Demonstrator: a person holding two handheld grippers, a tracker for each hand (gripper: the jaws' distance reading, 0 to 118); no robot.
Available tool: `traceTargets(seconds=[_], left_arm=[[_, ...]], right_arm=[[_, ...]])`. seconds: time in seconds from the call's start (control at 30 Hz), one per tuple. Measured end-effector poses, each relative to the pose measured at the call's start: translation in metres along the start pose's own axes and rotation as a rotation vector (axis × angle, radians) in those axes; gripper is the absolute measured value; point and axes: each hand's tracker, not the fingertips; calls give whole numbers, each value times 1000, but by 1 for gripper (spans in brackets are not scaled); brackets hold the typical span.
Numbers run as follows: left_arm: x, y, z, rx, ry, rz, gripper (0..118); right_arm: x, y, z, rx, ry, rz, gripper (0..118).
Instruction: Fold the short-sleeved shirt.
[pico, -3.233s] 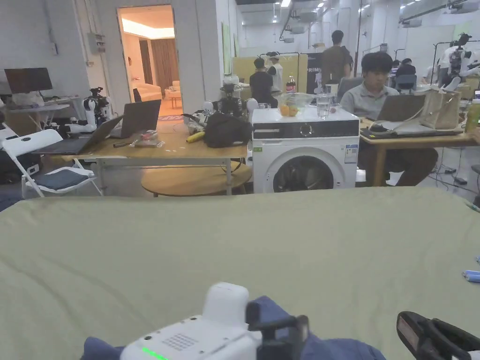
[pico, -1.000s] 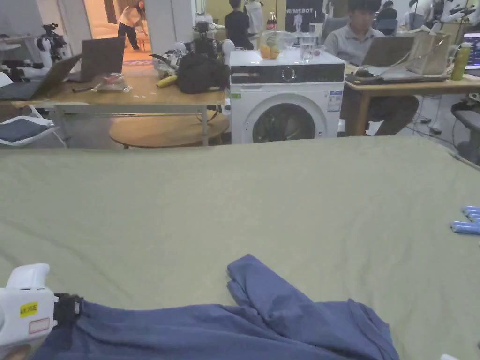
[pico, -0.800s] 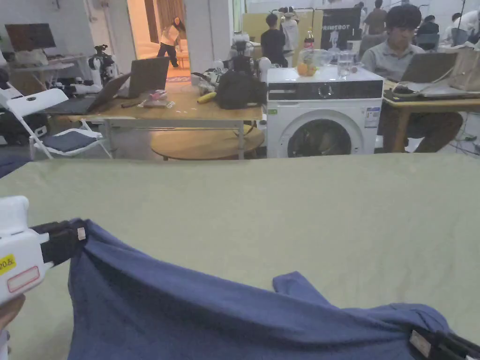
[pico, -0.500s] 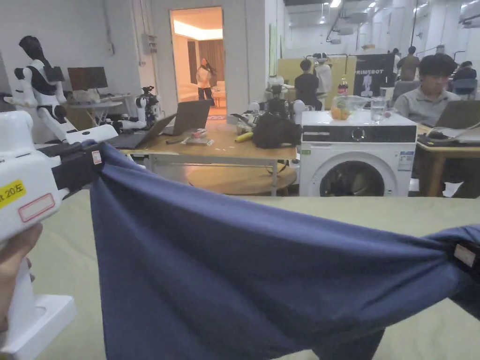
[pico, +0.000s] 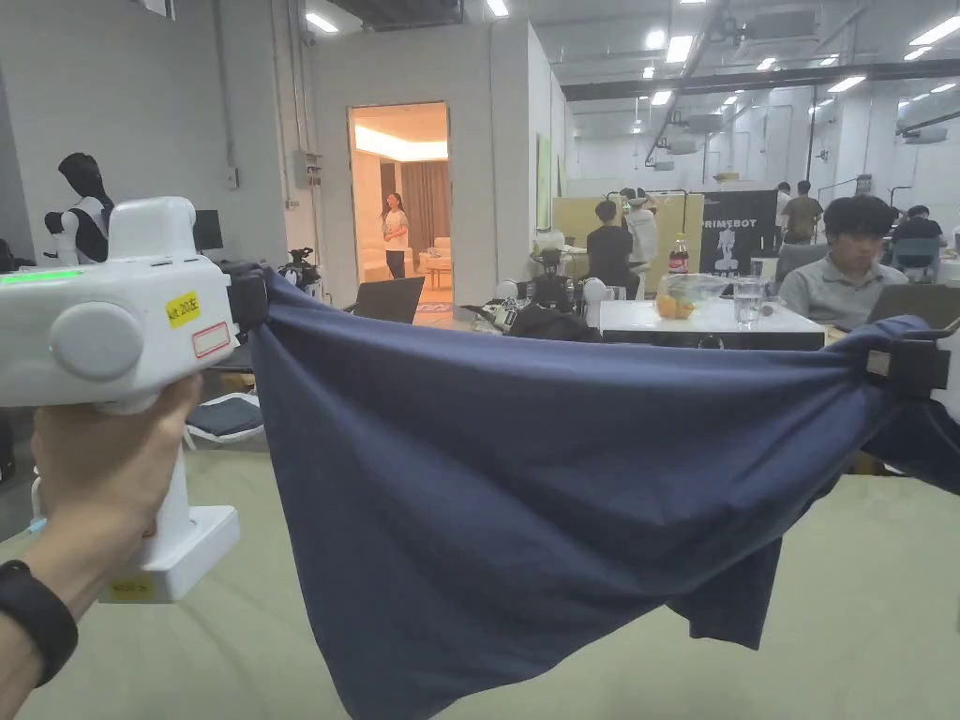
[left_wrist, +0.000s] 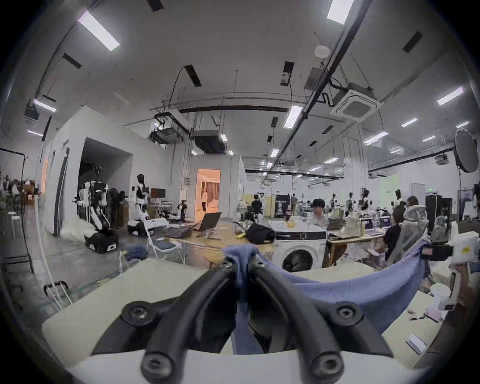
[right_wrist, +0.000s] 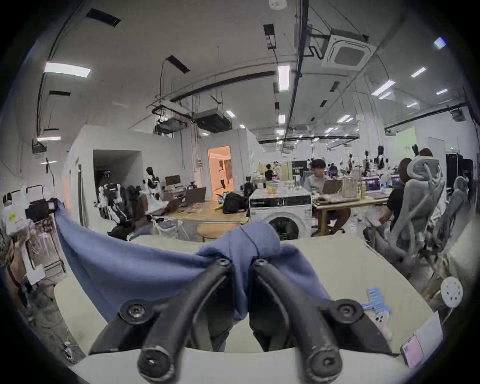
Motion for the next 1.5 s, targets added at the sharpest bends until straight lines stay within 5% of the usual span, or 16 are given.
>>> traceTargets(seconds=[0.37, 0.6, 0.87, 1.03, 1.13, 1.43, 1.5], left_arm=[[1, -59, -101, -93, 41, -5, 1], [-4, -88, -114, -144, 28, 10, 1], [-12, -187, -31, -312, -71, 69, 1], [-13, -245, 72, -452, -117, 31, 1], [-20, -272, 123, -524, -137, 138, 1], [-43, -321, 188, -597, -100, 174, 1], [-43, -325, 190, -608, -91, 169, 22]], right_arm=[[9, -19, -120, -42, -62, 73, 5], [19, -38, -138, -73, -52, 44, 5], [34, -143, -62, -192, -14, 1, 5], [42, -234, 28, -370, -25, 48, 5], [43, -274, 74, -430, -36, -5, 5], [51, -326, 139, -470, -34, -134, 5], [52, -329, 141, -464, -38, -126, 9]])
